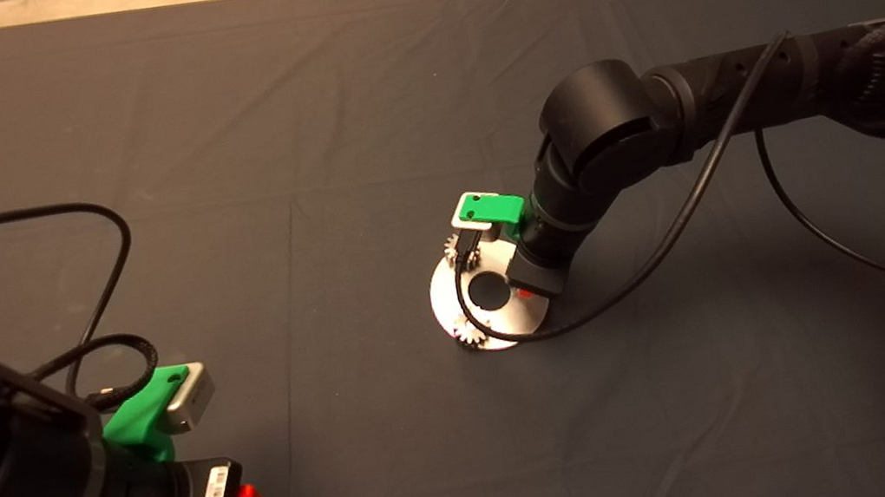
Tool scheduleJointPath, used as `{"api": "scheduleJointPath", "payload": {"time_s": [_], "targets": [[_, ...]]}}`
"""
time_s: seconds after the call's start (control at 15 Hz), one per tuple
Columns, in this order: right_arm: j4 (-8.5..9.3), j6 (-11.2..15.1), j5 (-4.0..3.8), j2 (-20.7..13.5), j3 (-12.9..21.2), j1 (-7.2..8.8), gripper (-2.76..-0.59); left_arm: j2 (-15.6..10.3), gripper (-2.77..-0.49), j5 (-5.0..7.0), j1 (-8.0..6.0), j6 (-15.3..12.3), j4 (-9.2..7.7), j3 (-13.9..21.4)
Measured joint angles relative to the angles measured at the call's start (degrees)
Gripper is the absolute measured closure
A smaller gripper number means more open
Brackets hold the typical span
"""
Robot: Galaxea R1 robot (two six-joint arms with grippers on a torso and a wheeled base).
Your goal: Install three planetary gears onto the carrier pins
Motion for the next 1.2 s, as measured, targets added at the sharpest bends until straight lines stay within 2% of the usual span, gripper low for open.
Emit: {"api": "scheduleJointPath", "payload": {"time_s": [1.2], "targets": [[-0.02, -0.1, -0.02, -0.7, -0.1, 0.13, -1.05, 0.0, -2.30, 0.00, 0.00, 0.5, 0.00, 0.0]]}}
